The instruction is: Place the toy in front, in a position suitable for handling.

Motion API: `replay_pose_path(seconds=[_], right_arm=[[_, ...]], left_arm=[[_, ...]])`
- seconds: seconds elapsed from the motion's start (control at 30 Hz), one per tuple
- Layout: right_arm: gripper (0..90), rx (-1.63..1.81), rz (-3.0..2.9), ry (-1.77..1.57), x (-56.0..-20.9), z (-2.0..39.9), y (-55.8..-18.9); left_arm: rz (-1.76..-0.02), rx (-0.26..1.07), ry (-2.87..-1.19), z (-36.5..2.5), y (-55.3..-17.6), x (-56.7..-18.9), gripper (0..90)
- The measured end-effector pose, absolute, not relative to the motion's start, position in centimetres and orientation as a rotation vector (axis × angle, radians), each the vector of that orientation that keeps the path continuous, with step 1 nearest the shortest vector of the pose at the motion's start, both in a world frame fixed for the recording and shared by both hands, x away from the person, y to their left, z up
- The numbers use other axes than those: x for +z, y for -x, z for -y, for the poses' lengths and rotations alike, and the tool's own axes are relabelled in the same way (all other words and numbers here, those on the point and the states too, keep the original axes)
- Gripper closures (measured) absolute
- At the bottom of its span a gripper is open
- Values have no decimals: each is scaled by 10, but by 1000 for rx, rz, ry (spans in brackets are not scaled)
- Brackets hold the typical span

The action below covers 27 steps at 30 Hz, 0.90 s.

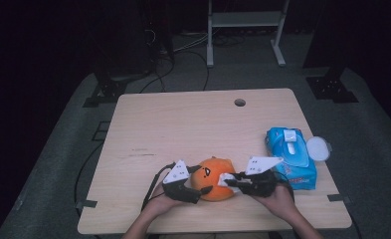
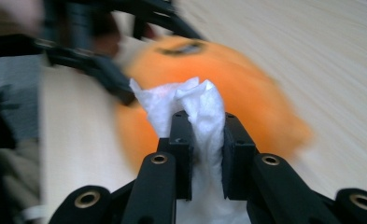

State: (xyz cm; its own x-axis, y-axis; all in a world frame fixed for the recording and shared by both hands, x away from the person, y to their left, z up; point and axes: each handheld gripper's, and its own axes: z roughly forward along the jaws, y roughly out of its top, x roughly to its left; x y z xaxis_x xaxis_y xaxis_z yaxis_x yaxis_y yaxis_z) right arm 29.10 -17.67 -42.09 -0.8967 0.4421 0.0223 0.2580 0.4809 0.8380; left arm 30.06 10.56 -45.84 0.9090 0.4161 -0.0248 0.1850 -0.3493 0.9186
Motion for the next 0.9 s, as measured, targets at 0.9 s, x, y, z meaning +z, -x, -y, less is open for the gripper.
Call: replay_pose_path(seconds=[0.9], right_arm=[[766, 1440, -2539, -680, -422, 192, -298]], left_arm=[[-477, 264, -1909, -109, -304, -459, 215]])
